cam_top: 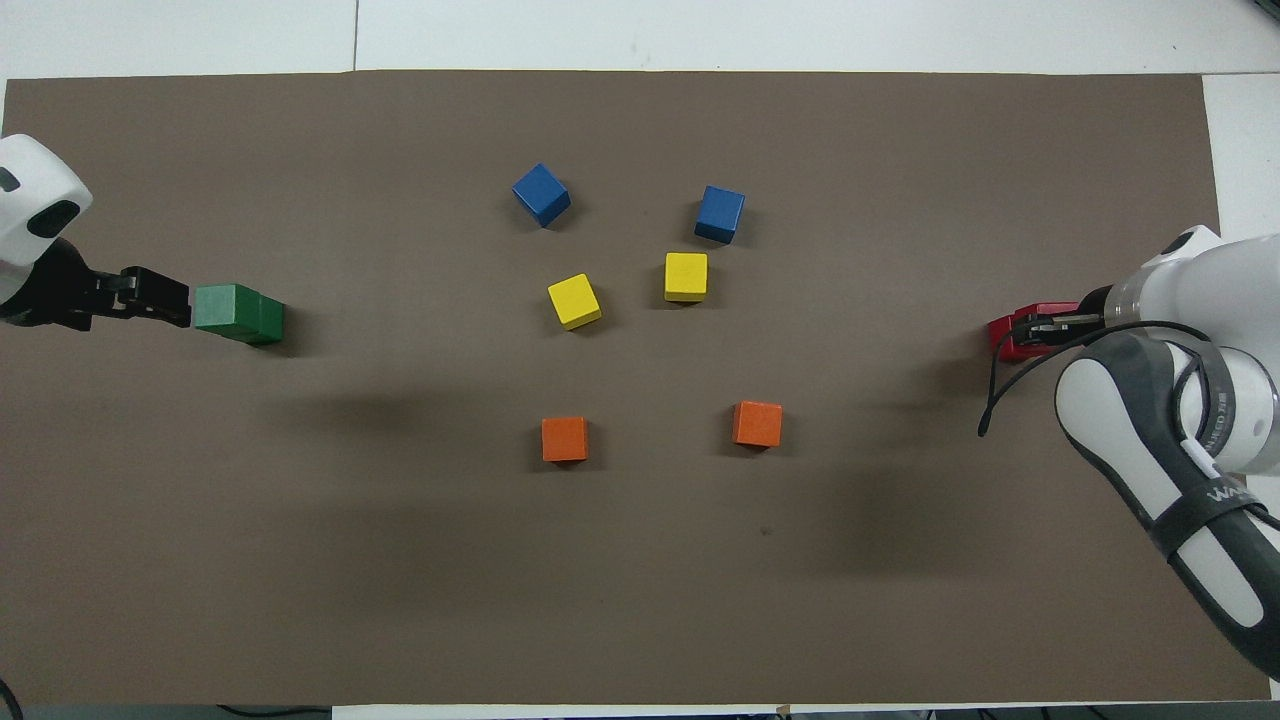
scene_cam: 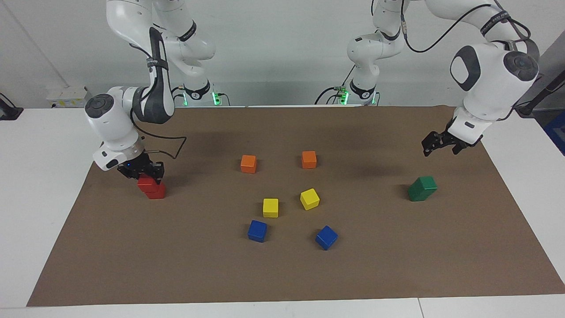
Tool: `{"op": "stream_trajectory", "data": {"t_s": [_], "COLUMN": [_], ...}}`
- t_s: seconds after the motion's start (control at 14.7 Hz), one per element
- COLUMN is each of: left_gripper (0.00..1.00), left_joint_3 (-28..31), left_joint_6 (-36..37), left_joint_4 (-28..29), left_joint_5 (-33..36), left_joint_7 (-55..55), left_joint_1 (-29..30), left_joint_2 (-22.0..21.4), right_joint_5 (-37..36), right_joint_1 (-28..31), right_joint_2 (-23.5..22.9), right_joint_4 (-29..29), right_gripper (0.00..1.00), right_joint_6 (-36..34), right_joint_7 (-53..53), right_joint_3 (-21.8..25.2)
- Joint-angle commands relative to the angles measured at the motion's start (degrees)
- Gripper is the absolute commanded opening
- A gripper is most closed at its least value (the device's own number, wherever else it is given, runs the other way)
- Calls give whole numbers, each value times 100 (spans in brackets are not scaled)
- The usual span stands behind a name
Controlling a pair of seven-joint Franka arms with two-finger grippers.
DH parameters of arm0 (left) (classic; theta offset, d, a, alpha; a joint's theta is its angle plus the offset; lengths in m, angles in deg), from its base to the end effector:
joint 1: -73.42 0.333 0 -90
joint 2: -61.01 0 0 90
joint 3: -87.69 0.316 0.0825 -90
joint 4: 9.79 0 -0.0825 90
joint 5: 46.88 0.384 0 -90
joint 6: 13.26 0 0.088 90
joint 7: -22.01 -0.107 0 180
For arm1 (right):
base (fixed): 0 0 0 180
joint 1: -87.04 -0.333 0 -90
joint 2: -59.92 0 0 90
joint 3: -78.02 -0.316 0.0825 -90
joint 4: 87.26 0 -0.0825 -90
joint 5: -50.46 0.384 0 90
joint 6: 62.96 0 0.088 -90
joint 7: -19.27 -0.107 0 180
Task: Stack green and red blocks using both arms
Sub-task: 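Open the right gripper to release the red block on the red block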
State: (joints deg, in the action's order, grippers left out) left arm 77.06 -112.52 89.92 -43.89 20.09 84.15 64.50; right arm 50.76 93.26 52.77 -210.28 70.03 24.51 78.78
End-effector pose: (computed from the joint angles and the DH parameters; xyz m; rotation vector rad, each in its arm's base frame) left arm 0.5745 0.0081 0.5239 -3.1003 0.0650 0.1060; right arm 0.5569 -0.0680 0.3491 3.1372 -0.0529 0.0772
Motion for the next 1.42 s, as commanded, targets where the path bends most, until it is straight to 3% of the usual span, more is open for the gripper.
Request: {"op": "stream_trajectory", "data": {"t_s": [0.0, 0.27, 0.47, 0.75, 1.36], "left_gripper": [100, 100, 100, 100, 100], "left_joint_3": [26, 166, 386, 535, 633], "left_joint_6": [380, 302, 381, 416, 381], "left_joint_4": [127, 260, 32, -143, -136], "left_joint_5": [44, 44, -17, -456, -448], "left_joint_7": [-45, 42, 78, 122, 95], "left_joint_1": [-53, -403, -649, -747, -879], "left_joint_2": [-278, -322, -243, -234, -234], "right_joint_5": [-56, -56, -56, -56, -56], "right_joint_1": [90, 64, 72, 81, 99], "right_joint_2": [21, 29, 20, 20, 12], "right_joint_4": [-108, -108, -108, -108, -99], "right_gripper": [0, 0, 0, 0, 0], "right_joint_6": [113, 17, 78, 96, 113], "right_joint_7": [135, 91, 109, 117, 100], "right_joint_3": [-58, -58, -58, -58, -58]}}
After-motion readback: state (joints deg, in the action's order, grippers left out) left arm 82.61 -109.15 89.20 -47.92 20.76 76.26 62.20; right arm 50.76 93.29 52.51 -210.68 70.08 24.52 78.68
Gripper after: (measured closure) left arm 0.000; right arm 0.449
